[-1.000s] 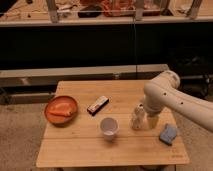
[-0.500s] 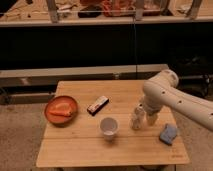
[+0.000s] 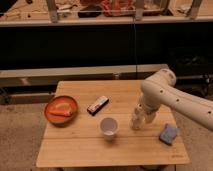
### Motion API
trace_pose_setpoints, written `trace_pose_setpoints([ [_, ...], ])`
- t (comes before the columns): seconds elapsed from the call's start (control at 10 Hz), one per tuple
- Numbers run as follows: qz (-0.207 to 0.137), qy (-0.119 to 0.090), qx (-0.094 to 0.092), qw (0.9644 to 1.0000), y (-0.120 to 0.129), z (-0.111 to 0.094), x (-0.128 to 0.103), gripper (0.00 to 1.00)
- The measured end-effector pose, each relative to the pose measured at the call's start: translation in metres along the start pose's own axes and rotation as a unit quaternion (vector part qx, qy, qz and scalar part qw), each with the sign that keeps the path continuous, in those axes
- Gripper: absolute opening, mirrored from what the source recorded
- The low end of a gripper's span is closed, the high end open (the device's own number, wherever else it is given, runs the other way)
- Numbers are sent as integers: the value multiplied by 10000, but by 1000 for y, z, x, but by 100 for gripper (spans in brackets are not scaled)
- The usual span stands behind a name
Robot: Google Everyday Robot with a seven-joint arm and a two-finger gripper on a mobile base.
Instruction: Knock the bottle over
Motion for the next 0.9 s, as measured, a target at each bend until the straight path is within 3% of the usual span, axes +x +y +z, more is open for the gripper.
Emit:
trace_pose_setpoints([
  [0.2, -10, 4, 4, 10000, -1, 1, 1, 38],
  [0.6, -130, -49, -11, 9999, -8, 1, -18, 1],
  [0.9, -206, -98, 1, 9997, -8, 0, -23, 0],
])
